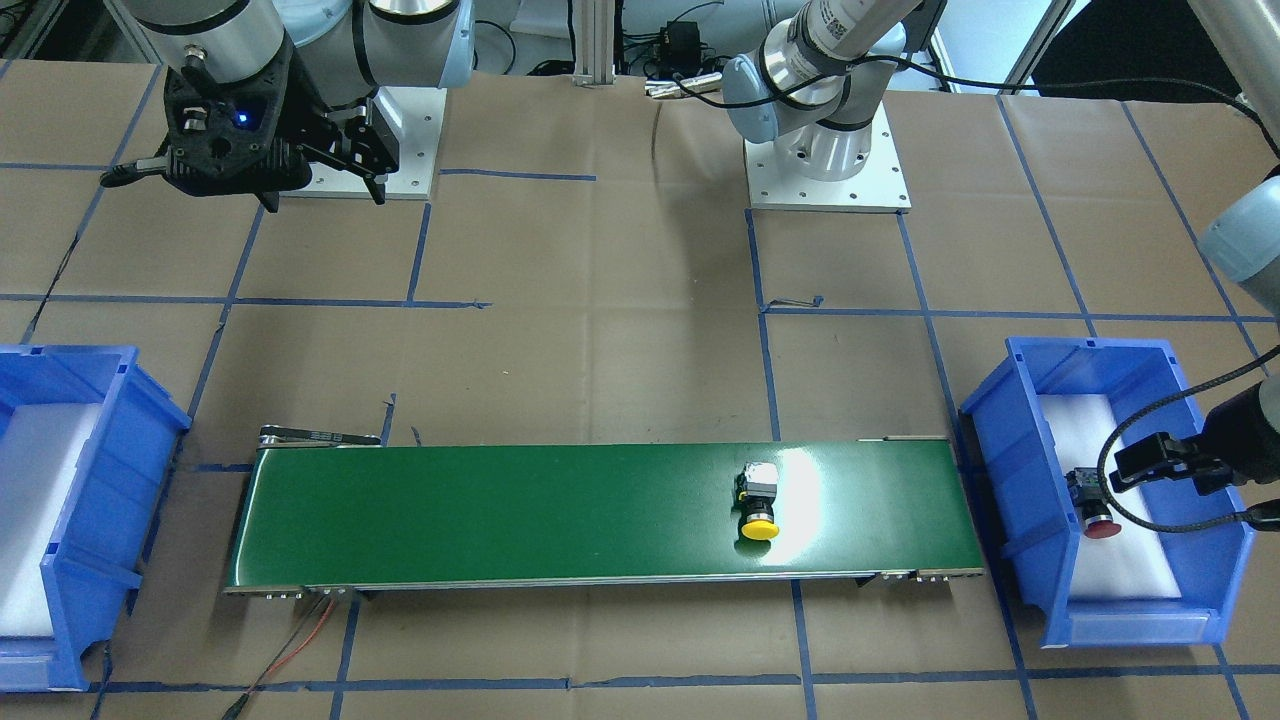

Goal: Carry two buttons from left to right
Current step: 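Lower the left gripper and grasp the red-capped button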

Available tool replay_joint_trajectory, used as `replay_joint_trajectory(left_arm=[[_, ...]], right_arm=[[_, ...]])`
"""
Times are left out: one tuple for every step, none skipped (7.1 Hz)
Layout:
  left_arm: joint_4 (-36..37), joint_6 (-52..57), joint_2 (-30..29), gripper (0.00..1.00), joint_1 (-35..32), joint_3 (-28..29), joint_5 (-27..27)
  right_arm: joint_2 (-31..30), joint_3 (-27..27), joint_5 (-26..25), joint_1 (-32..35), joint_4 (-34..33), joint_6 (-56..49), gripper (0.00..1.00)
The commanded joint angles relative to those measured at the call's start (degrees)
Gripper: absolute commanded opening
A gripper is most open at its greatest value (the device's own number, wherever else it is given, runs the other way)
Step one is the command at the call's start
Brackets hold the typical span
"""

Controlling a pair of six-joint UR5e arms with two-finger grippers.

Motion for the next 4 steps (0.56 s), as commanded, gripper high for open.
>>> replay_joint_trajectory(left_arm=[[2.86, -0.16, -2.71, 0.99, -0.21, -0.94, 0.05], [4.51, -0.16, -3.68, 0.99, -0.21, -1.2, -0.04], [5.23, -0.16, -5.43, 0.99, -0.21, -1.2, 0.05], [5.23, -0.16, -6.05, 0.99, -0.21, -1.29, 0.05]], right_arm=[[0.0, 0.0, 0.09, 0.0, 0.02, 0.0, 1.0], [0.0, 0.0, 0.09, 0.0, -0.06, 0.0, 1.0], [0.0, 0.0, 0.09, 0.0, 0.02, -0.09, 1.0], [0.0, 0.0, 0.09, 0.0, 0.02, 0.0, 1.0]])
